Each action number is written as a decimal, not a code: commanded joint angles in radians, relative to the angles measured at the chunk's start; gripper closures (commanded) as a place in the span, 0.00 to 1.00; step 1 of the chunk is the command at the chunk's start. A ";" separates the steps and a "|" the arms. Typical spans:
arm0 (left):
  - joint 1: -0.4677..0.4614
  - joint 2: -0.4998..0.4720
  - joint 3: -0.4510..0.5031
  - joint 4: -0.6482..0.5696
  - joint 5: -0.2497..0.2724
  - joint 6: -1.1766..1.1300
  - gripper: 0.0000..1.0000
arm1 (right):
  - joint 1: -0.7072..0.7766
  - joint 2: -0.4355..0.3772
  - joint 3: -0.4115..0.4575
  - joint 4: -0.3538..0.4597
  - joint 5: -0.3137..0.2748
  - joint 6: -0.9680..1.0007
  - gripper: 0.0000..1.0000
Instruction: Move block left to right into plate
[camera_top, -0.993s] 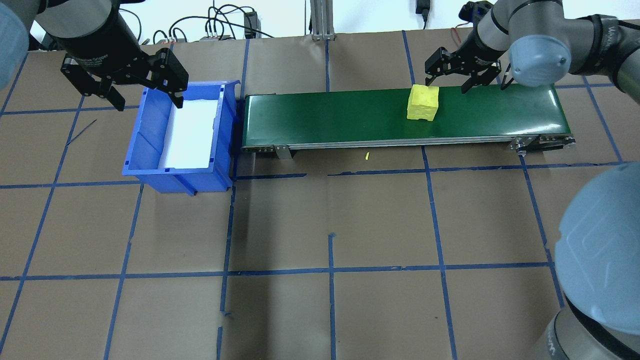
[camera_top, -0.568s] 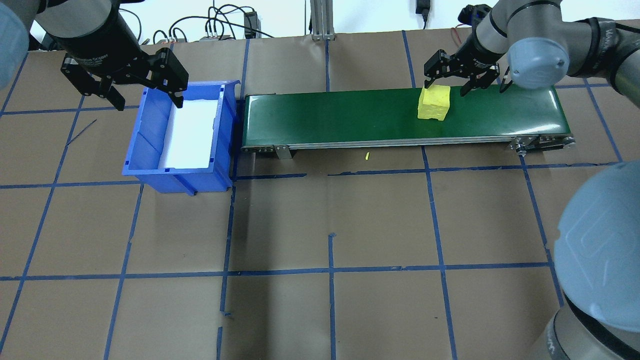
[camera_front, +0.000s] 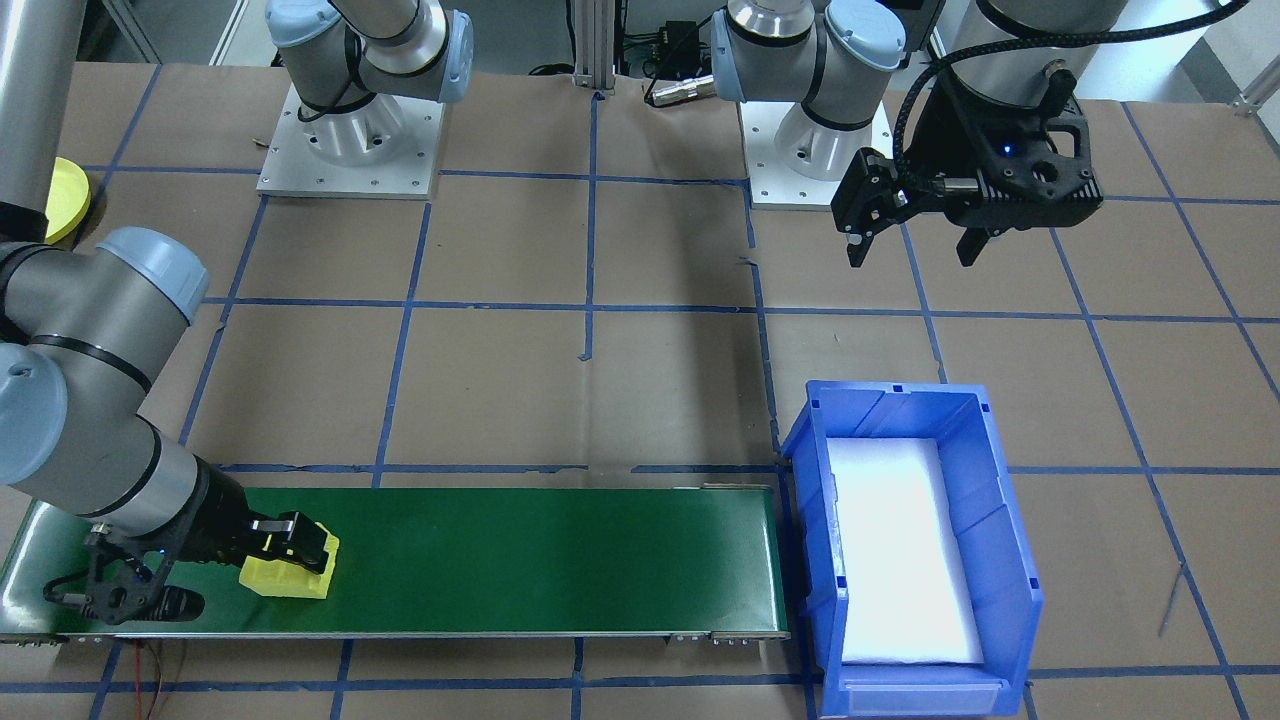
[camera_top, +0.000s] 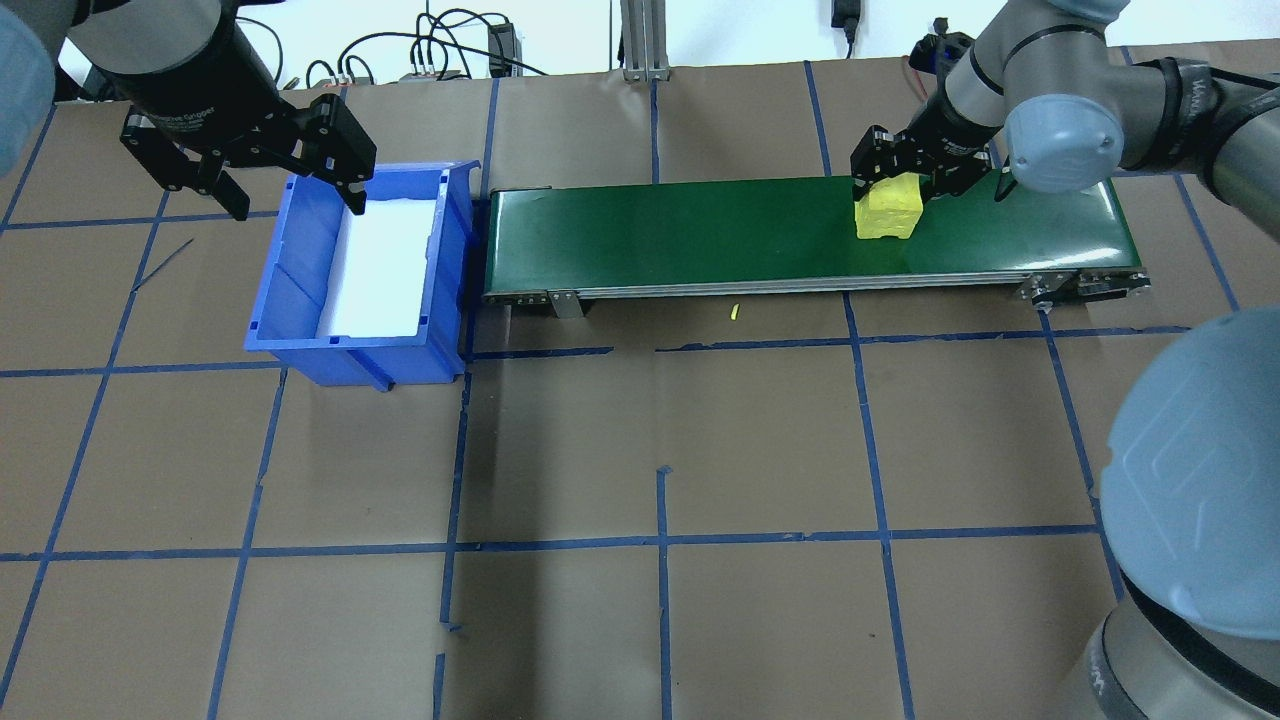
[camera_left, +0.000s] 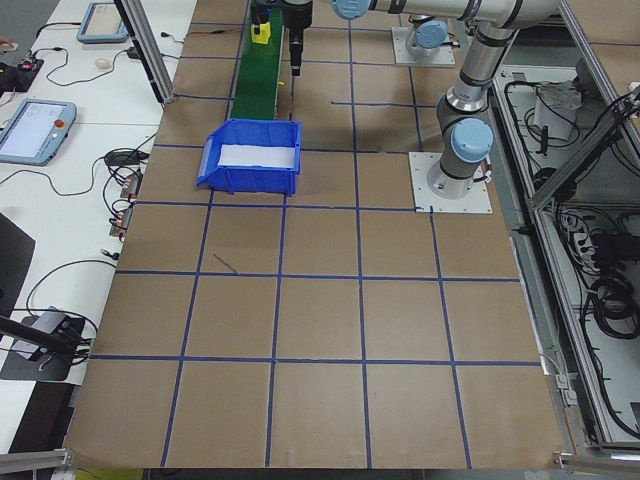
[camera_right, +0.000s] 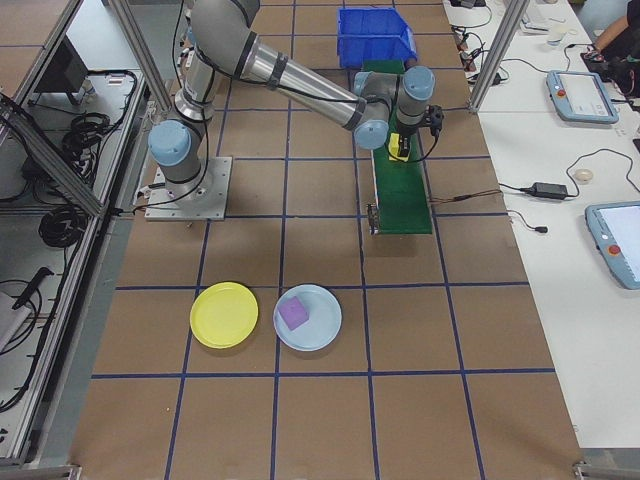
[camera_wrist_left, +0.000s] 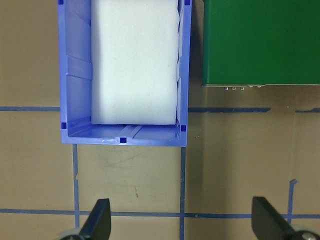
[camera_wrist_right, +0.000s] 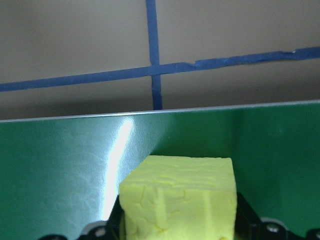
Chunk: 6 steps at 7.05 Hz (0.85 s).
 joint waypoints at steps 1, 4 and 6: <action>0.000 0.000 0.002 0.000 0.000 0.000 0.00 | -0.030 -0.045 -0.001 -0.019 -0.196 -0.290 0.69; -0.001 0.000 0.000 0.000 0.000 0.000 0.00 | -0.305 -0.226 0.063 0.150 -0.300 -0.615 0.69; -0.001 0.000 0.000 0.000 0.000 0.000 0.00 | -0.511 -0.246 0.109 0.172 -0.341 -0.832 0.69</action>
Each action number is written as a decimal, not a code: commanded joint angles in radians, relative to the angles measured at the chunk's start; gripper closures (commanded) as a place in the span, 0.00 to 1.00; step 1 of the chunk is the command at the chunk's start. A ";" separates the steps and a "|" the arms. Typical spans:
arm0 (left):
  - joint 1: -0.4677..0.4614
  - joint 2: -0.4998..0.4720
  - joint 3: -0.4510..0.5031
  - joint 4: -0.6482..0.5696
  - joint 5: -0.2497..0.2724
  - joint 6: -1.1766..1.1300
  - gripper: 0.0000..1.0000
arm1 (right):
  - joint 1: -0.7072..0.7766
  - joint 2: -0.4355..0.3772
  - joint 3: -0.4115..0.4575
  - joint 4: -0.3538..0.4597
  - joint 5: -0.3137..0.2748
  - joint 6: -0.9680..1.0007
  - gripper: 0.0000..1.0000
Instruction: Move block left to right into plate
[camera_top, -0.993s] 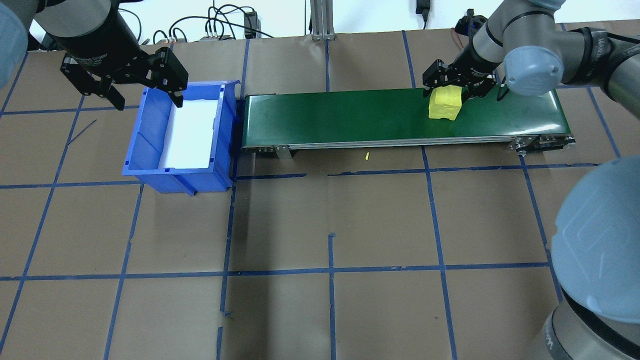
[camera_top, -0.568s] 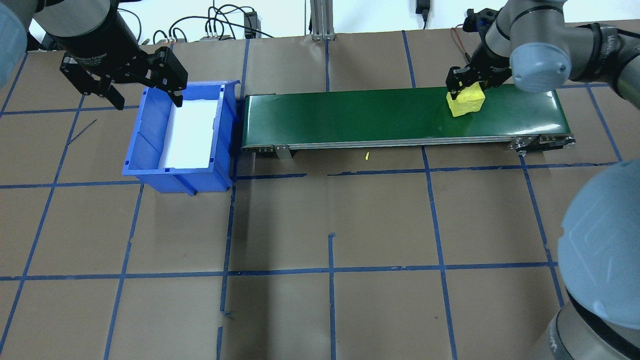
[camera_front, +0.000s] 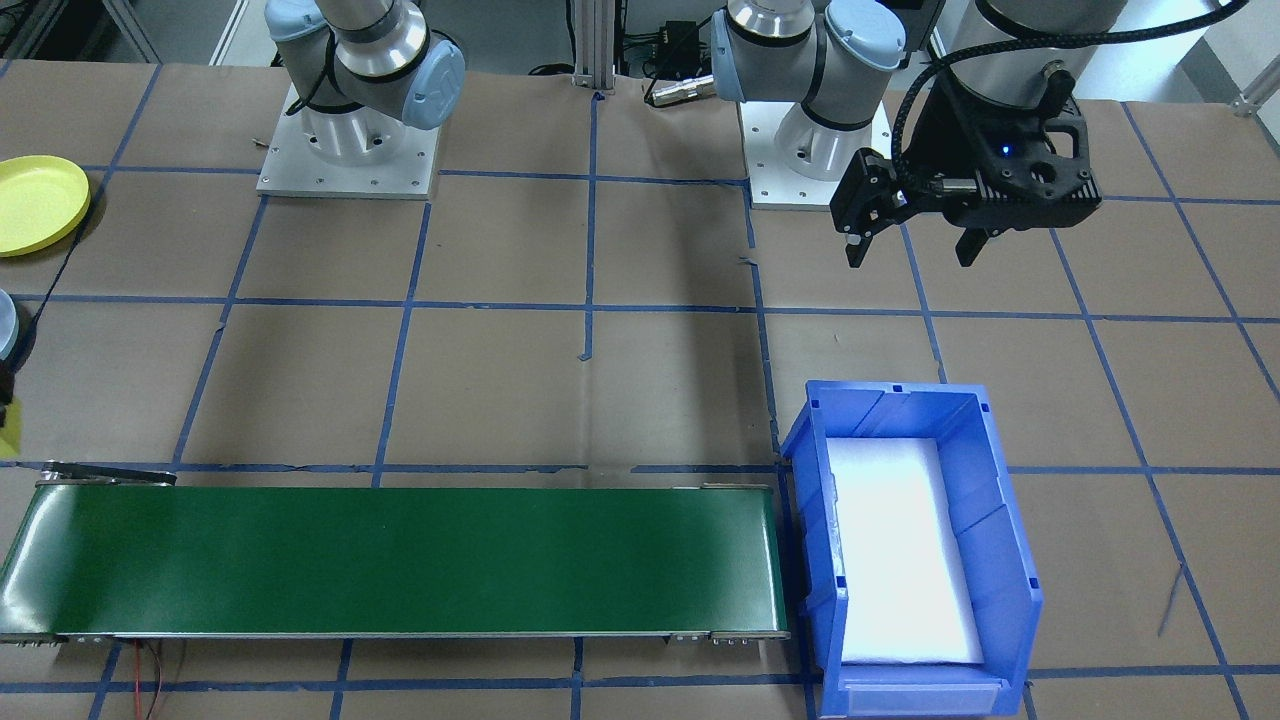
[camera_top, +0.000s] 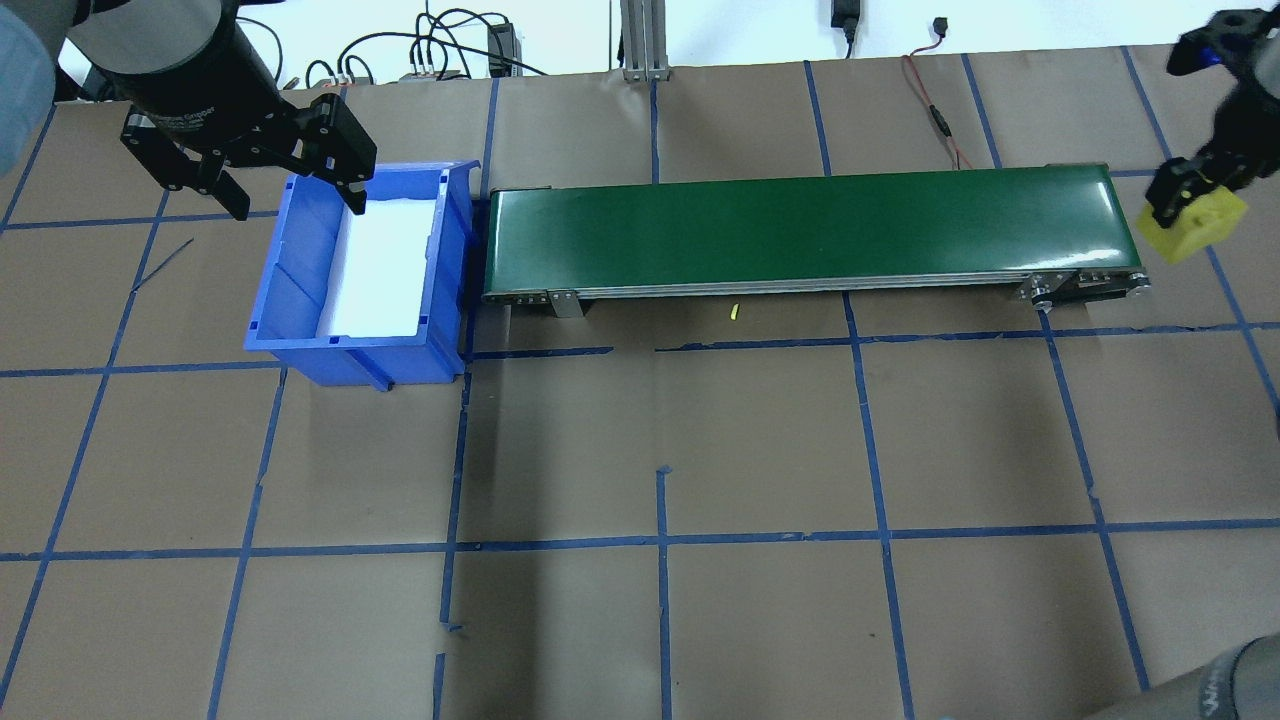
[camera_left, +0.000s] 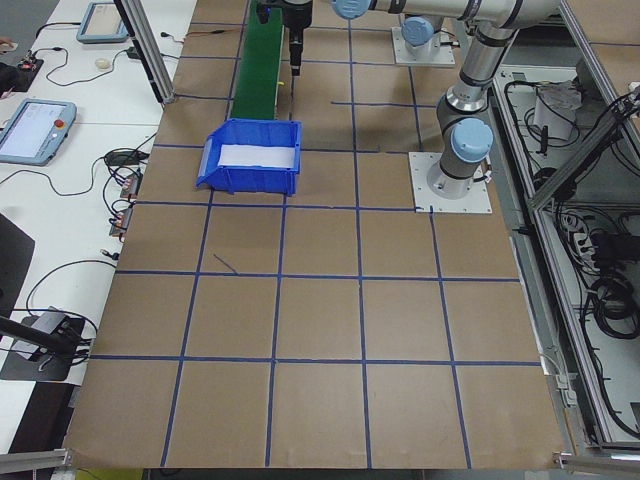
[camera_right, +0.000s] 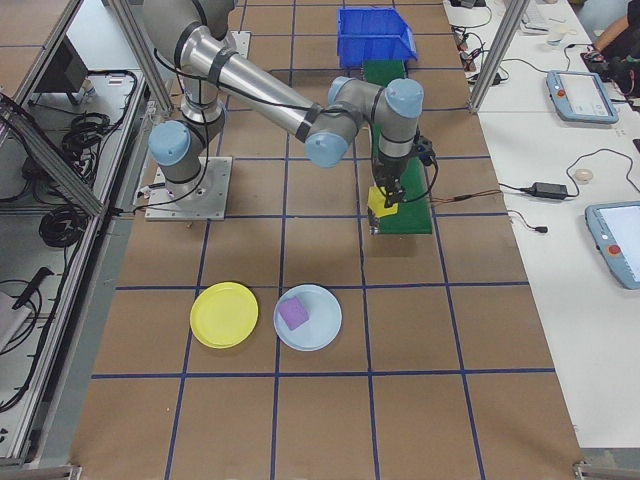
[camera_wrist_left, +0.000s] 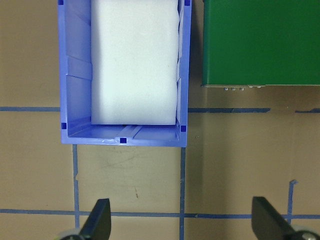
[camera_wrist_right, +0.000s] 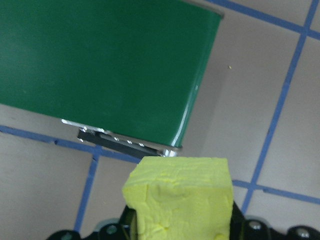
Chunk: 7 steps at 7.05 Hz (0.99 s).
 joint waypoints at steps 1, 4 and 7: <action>0.000 0.000 0.000 0.000 0.000 -0.002 0.00 | -0.286 -0.044 0.051 0.131 -0.041 -0.177 0.69; 0.000 0.000 0.000 0.000 0.000 0.000 0.00 | -0.717 -0.112 0.159 0.218 -0.031 -0.487 0.72; 0.000 0.000 0.000 0.000 0.002 -0.002 0.00 | -0.826 -0.086 0.368 -0.030 0.026 -0.548 0.73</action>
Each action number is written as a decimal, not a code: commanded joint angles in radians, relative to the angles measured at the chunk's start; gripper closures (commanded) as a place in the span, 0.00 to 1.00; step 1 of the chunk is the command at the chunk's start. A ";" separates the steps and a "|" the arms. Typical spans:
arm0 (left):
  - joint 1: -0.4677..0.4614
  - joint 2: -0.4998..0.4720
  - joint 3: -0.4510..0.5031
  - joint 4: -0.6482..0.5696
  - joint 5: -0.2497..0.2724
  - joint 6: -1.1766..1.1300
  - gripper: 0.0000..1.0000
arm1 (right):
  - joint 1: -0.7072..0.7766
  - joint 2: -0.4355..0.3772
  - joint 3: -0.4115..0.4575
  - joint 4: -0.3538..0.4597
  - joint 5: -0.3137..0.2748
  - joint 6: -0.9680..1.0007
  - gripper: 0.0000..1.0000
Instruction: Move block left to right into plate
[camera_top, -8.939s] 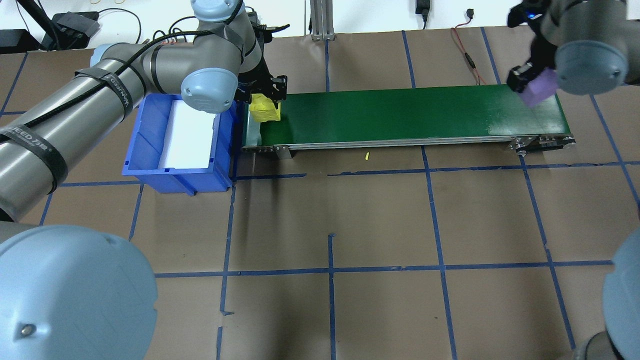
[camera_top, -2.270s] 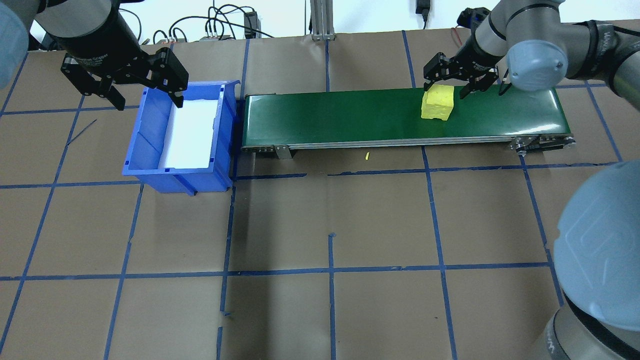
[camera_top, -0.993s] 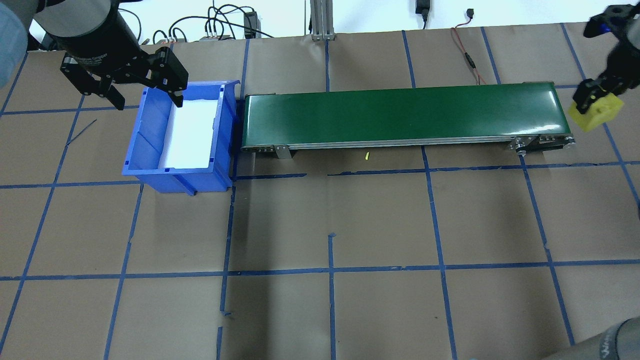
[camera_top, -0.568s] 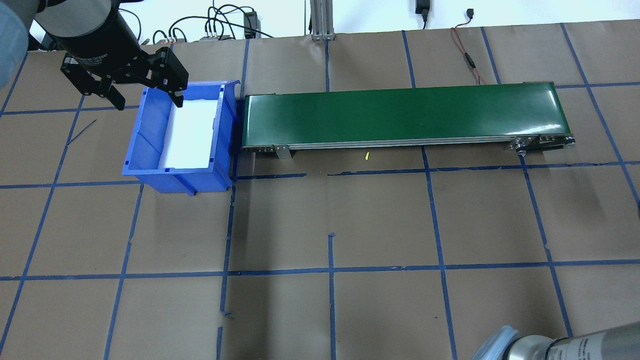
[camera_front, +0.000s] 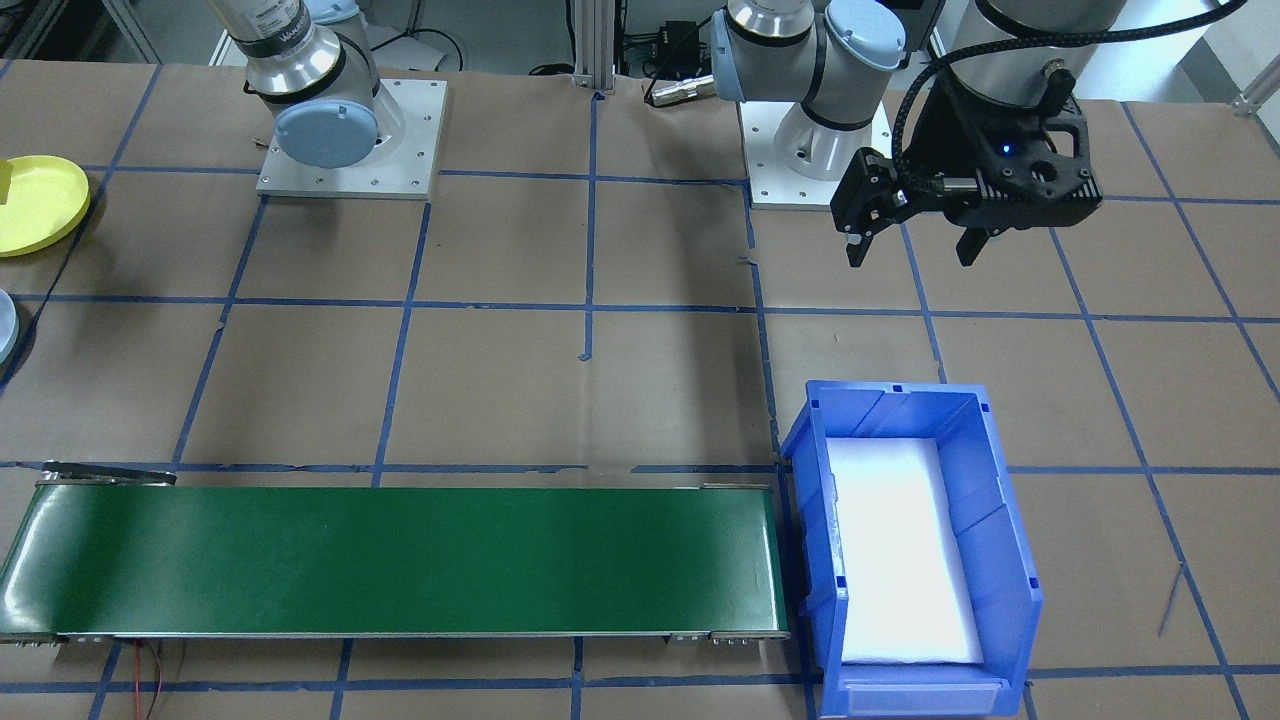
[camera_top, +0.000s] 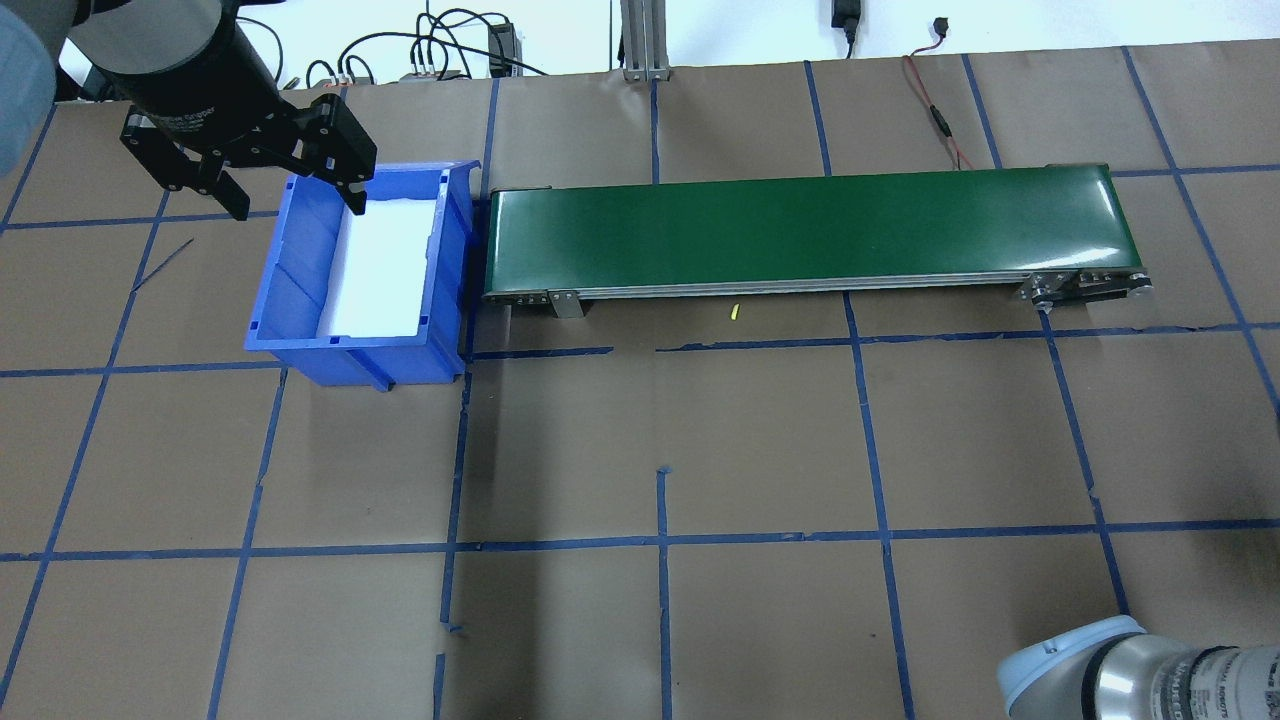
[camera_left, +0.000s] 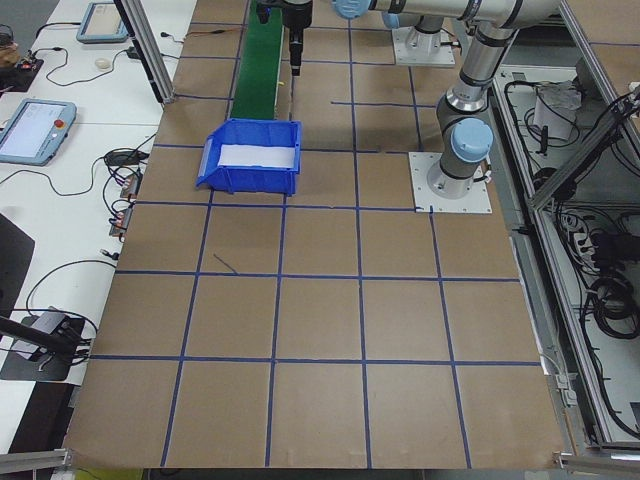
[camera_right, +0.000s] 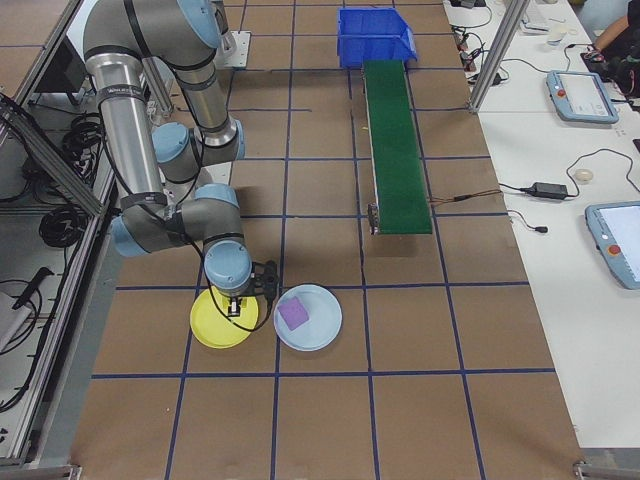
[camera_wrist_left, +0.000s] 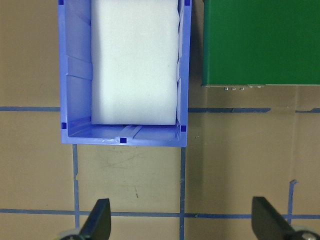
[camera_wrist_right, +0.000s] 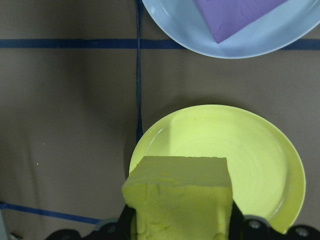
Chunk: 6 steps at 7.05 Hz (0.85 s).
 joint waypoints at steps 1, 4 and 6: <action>0.000 0.000 0.000 0.000 0.000 0.001 0.00 | -0.025 0.032 0.072 -0.116 0.010 -0.013 0.57; -0.002 0.000 0.000 0.000 0.000 -0.001 0.00 | -0.016 0.037 0.058 -0.111 -0.003 0.012 0.00; 0.000 0.000 0.000 0.000 0.000 0.001 0.00 | 0.139 -0.022 0.038 -0.093 0.023 0.064 0.00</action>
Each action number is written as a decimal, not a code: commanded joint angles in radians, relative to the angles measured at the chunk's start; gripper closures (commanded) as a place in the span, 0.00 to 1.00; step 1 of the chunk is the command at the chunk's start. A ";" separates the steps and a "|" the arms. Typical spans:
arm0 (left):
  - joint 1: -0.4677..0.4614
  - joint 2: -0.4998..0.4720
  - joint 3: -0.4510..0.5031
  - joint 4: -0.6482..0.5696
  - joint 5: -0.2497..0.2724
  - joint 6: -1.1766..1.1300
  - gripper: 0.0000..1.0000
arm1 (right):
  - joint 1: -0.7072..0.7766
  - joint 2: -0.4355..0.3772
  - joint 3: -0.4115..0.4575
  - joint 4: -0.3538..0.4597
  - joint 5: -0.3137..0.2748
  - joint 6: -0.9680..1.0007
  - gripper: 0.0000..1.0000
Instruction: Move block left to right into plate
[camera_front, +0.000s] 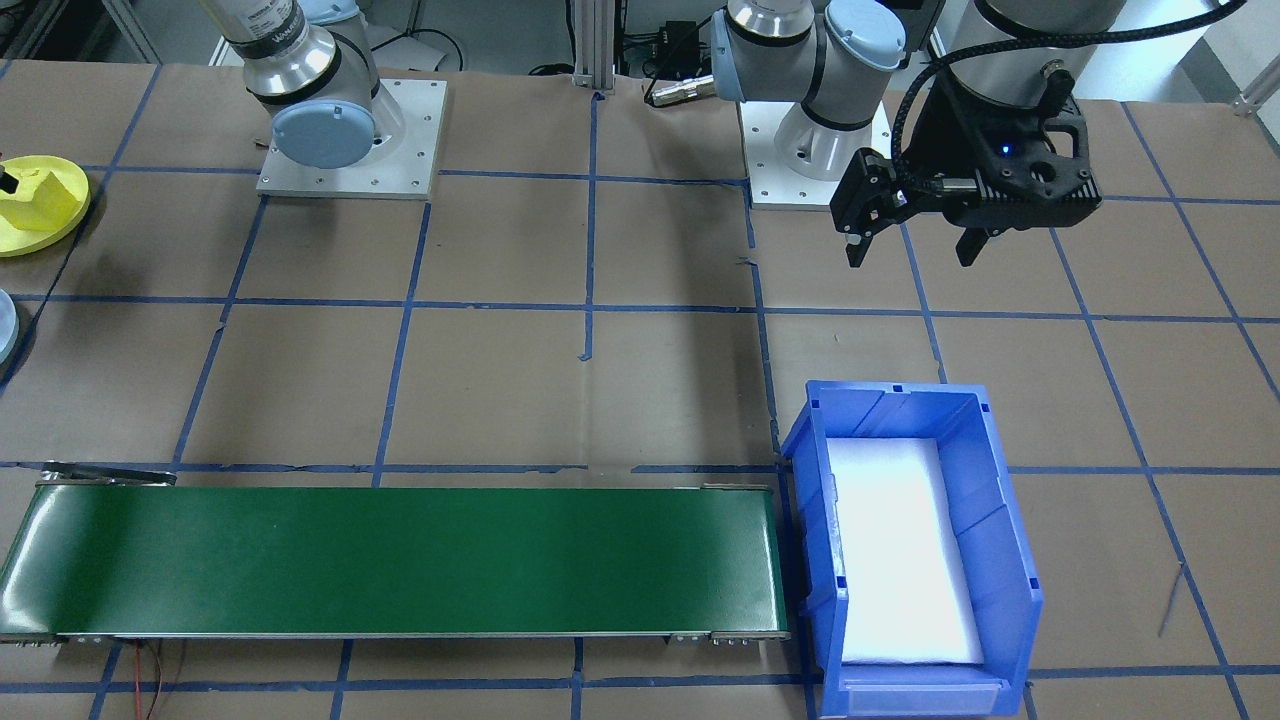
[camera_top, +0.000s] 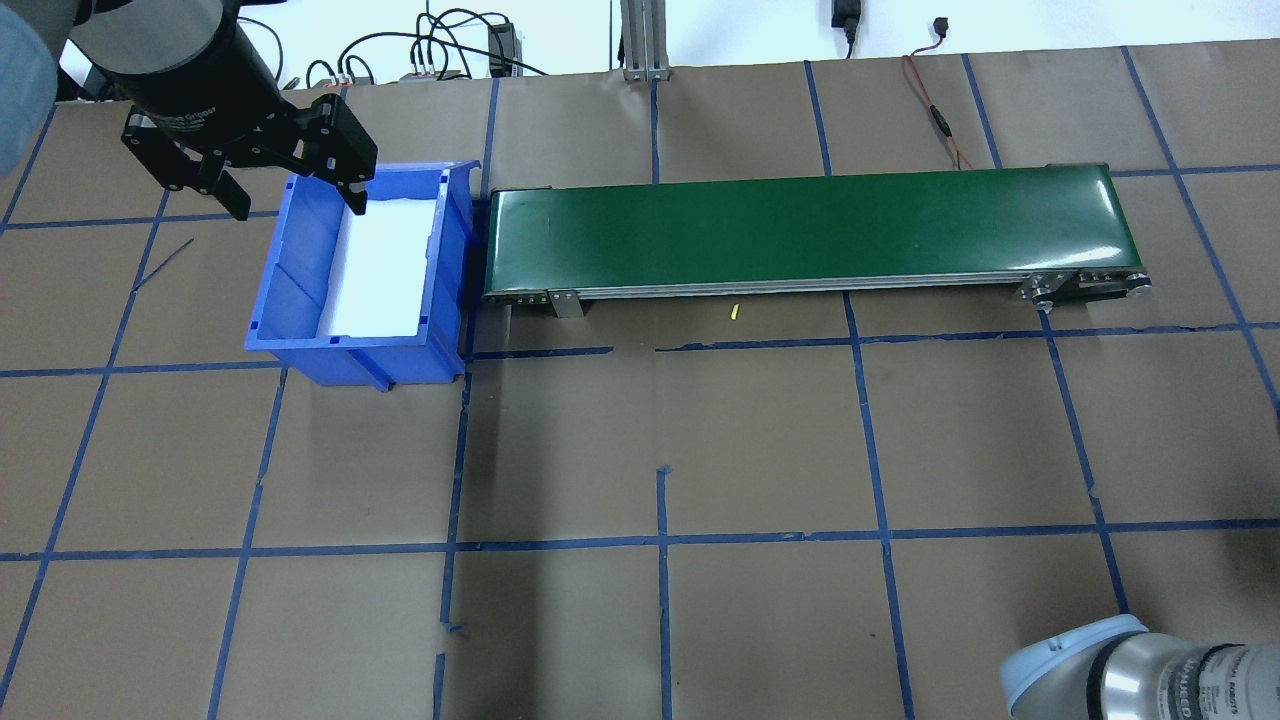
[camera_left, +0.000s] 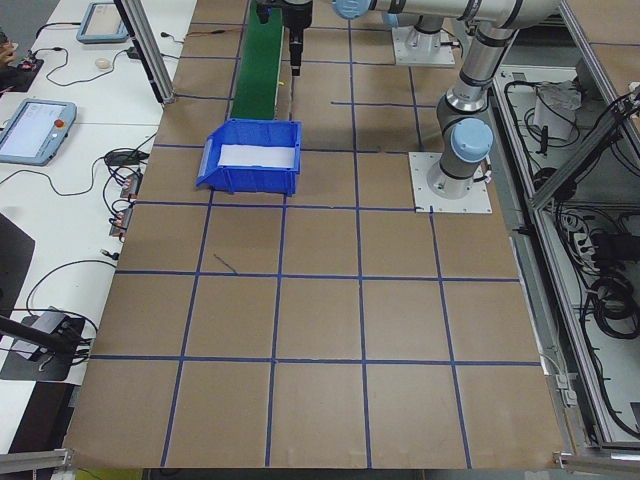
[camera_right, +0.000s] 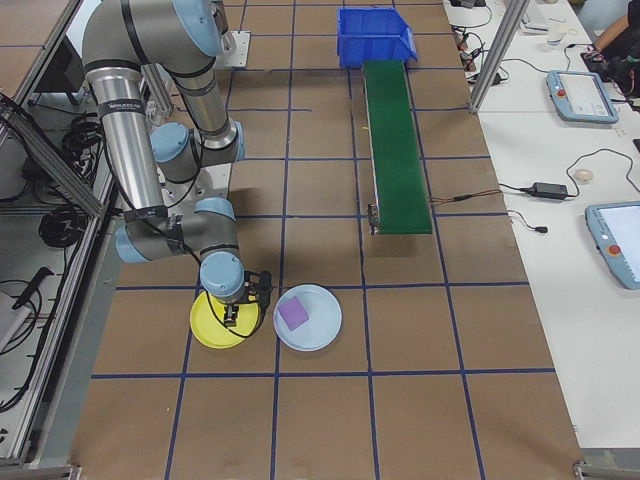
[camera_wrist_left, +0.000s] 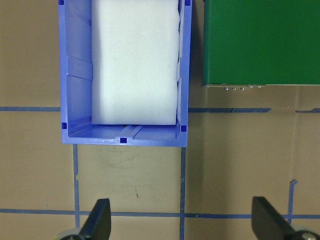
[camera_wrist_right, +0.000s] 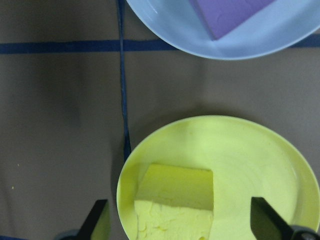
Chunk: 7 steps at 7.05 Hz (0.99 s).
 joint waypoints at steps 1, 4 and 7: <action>0.000 0.000 0.000 0.000 0.000 0.000 0.00 | 0.248 -0.066 -0.021 0.008 0.072 0.126 0.00; 0.000 0.000 0.000 0.000 -0.002 -0.001 0.00 | 0.625 -0.120 -0.099 0.015 0.154 0.488 0.00; 0.000 0.000 0.002 0.000 0.000 0.000 0.00 | 1.001 -0.244 -0.189 0.150 0.161 0.989 0.00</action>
